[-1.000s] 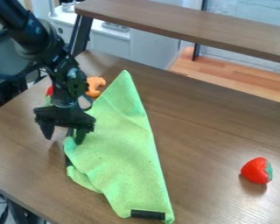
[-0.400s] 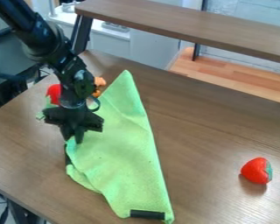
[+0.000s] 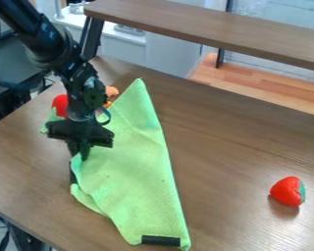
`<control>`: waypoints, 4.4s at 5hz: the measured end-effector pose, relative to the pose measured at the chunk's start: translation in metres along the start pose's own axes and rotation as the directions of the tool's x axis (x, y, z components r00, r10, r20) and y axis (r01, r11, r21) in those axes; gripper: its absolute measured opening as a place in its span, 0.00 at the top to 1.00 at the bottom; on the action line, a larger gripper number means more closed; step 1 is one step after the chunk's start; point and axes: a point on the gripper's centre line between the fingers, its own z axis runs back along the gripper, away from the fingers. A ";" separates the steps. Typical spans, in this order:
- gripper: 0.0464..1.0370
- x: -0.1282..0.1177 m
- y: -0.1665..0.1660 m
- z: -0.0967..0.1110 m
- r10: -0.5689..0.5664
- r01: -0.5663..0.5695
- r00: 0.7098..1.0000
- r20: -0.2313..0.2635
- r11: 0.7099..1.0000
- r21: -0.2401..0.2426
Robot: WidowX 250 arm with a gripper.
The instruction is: Unfold the cloth from left to right
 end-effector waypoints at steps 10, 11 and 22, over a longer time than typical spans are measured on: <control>0.33 0.011 0.020 0.014 0.077 -0.075 0.997 -0.021 0.995 0.073; 0.51 0.006 0.019 0.007 0.077 -0.074 0.996 -0.042 0.994 0.075; 1.00 0.061 -0.166 0.088 0.196 -0.237 0.968 -0.155 0.915 -0.326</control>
